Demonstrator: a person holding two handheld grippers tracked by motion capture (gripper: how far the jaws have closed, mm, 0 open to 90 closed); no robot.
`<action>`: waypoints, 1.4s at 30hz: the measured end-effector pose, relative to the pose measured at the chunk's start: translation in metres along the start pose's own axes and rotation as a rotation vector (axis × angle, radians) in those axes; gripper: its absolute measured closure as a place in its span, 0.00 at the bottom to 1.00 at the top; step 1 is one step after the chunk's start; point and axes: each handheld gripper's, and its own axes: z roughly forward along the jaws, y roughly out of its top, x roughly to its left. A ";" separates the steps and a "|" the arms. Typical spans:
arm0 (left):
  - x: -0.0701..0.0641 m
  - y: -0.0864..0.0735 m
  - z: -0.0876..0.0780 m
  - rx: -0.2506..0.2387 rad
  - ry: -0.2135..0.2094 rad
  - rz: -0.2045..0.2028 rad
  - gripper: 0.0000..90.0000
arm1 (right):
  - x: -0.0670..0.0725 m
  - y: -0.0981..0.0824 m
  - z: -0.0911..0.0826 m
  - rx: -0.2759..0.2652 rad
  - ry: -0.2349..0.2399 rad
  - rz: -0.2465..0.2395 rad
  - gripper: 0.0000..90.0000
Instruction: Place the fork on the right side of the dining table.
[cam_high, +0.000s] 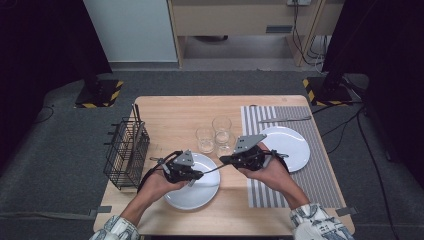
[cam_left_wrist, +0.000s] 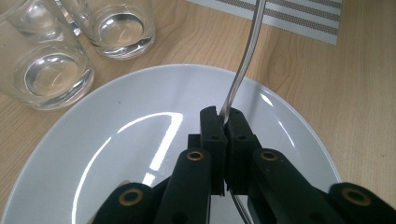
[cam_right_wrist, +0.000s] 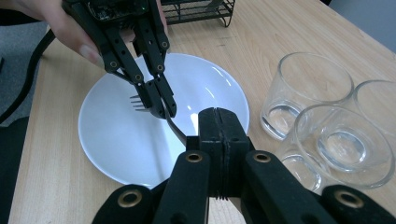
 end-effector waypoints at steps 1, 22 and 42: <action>0.000 0.000 0.000 -0.003 0.000 -0.004 0.97 | 0.000 -0.002 0.000 -0.005 -0.001 0.008 1.00; 0.000 0.000 0.000 0.001 -0.005 0.002 0.96 | -0.002 -0.024 0.000 -0.037 0.001 0.057 1.00; 0.000 0.001 -0.003 0.012 -0.002 0.013 0.96 | -0.001 -0.027 0.002 -0.038 0.008 0.056 1.00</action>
